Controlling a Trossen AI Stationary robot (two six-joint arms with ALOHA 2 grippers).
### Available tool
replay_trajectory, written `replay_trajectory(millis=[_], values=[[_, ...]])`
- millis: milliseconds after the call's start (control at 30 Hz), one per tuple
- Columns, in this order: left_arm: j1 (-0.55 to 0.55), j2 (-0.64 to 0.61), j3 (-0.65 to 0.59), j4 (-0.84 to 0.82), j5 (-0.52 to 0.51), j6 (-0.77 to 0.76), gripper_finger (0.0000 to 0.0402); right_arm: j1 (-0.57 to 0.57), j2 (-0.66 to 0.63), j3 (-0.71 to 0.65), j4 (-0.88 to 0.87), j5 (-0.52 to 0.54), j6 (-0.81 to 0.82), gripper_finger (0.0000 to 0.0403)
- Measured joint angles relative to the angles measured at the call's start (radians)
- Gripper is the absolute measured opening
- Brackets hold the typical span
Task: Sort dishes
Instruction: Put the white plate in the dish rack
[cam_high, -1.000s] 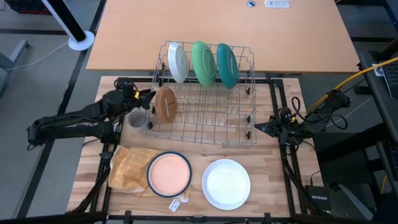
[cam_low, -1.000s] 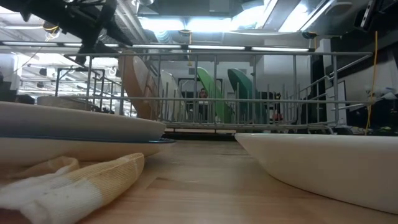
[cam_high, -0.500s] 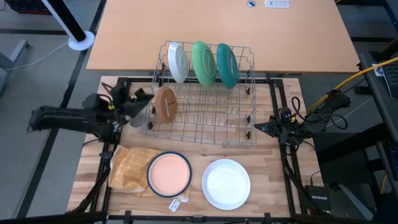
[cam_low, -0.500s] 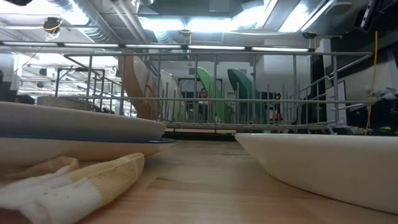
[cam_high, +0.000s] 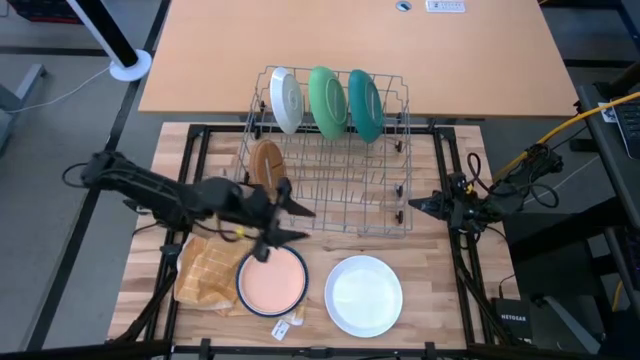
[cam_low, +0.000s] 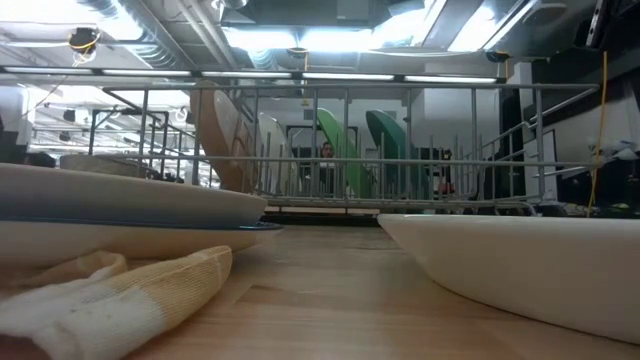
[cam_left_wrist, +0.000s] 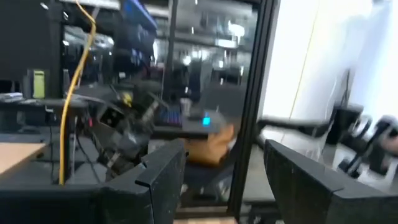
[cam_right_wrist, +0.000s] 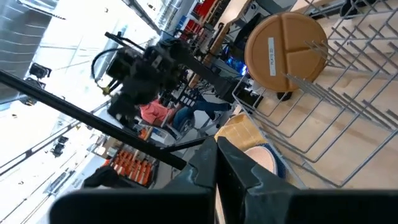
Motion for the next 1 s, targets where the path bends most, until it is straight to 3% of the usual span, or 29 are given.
replay_trajectory(millis=[100, 300, 467, 600, 700, 867, 1000], values=[[-0.020, 0.085, 0.077, -0.056, -0.001, 0.031, 0.0208, 0.000, 0.010, 0.000, 0.000, -0.032, 0.024, 0.0007], [-0.066, 0.228, 0.190, -0.187, -0.021, 0.110, 0.0208, 0.000, 0.051, 0.000, 0.011, -0.225, 0.057, 0.0010], [-0.099, 0.322, 0.251, -0.259, -0.076, 0.099, 0.0208, 0.000, 0.146, 0.000, 0.088, -0.324, 0.045, 0.0052], [-0.125, 0.373, 0.263, -0.270, -0.105, 0.060, 0.0208, 0.000, 0.239, 0.000, 0.184, -0.401, -0.023, 0.0102], [-0.144, 0.400, 0.264, -0.295, -0.126, 0.019, 0.0208, 0.000, 0.308, 0.000, 0.264, -0.530, -0.128, 0.0129], [-0.177, 0.450, 0.264, -0.320, -0.133, -0.013, 0.0208, 0.000, 0.408, 0.000, 0.362, -0.719, -0.193, 0.0143], [-0.209, 0.498, 0.264, -0.319, -0.133, 0.068, 0.0208, 0.000, 0.458, 0.000, 0.371, -0.789, -0.192, 0.0144]])
